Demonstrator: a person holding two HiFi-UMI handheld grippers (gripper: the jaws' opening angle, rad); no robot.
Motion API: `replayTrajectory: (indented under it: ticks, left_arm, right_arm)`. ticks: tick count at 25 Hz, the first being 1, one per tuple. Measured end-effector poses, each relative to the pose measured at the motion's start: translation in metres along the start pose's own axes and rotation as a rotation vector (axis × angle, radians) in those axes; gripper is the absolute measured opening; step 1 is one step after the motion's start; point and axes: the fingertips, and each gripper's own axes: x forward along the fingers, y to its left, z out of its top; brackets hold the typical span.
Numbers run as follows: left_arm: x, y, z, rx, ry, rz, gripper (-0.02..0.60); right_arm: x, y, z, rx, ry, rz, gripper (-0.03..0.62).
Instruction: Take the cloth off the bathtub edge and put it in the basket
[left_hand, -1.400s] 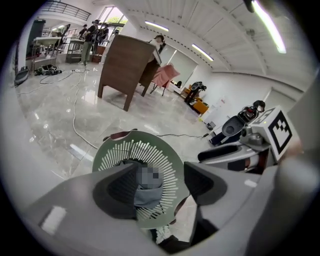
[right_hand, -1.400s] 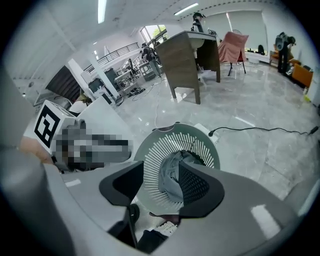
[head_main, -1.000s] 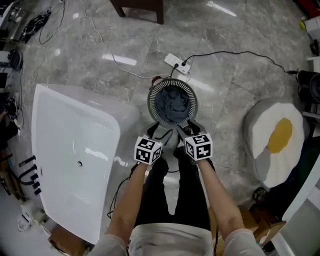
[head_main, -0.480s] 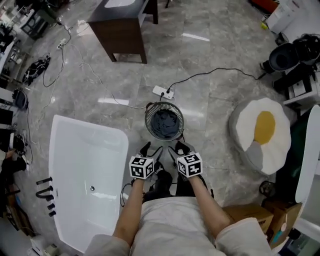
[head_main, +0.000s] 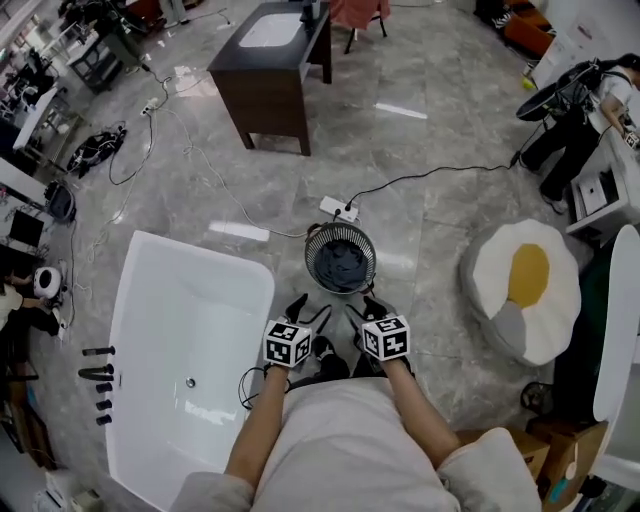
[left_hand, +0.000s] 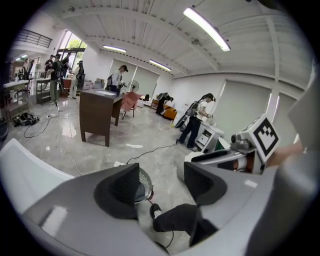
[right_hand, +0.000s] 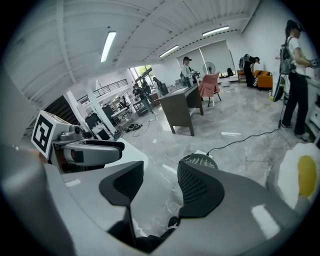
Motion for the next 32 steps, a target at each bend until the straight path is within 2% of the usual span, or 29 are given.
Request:
replayTrajectory:
  ticks: [4,6,14,19,23,27,30,32]
  left_arm:
    - [-0.026,0.005,0.006,-0.054,-0.072,0.064,0.314]
    - [-0.034,0.006,0.005,-0.053,-0.086,0.08,0.314]
    - [-0.015,-0.009,0.024,-0.003,-0.109,0.064,0.314]
    - [-0.016,-0.007,0.022,0.005,-0.101,0.061,0.308]
    - [-0.025,0.003,0.024,-0.034,-0.132,0.093,0.234]
    - [-0.035,0.012,0.028,-0.034,-0.168,0.131,0.15]
    - [-0.037,0.014,0.025,-0.023,-0.163,0.13,0.114]
    - [-0.039,0.015,0.024,-0.027,-0.159,0.12,0.065]
  right_arm:
    - [-0.01,0.021,0.001,-0.045,-0.044,0.029,0.195]
    - [-0.009,0.03,0.001,-0.077,-0.044,0.047,0.195]
    - [-0.013,0.026,0.009,-0.137,-0.035,0.04,0.195]
    - [-0.009,0.018,0.012,-0.131,-0.042,0.018,0.195]
    - [-0.009,0.019,0.006,-0.105,-0.05,0.022,0.187]
    - [-0.006,0.018,0.001,-0.075,-0.063,0.034,0.103]
    - [-0.004,0.017,0.001,-0.055,-0.08,0.032,0.046]
    - [-0.005,0.017,0.003,-0.042,-0.089,0.032,0.014]
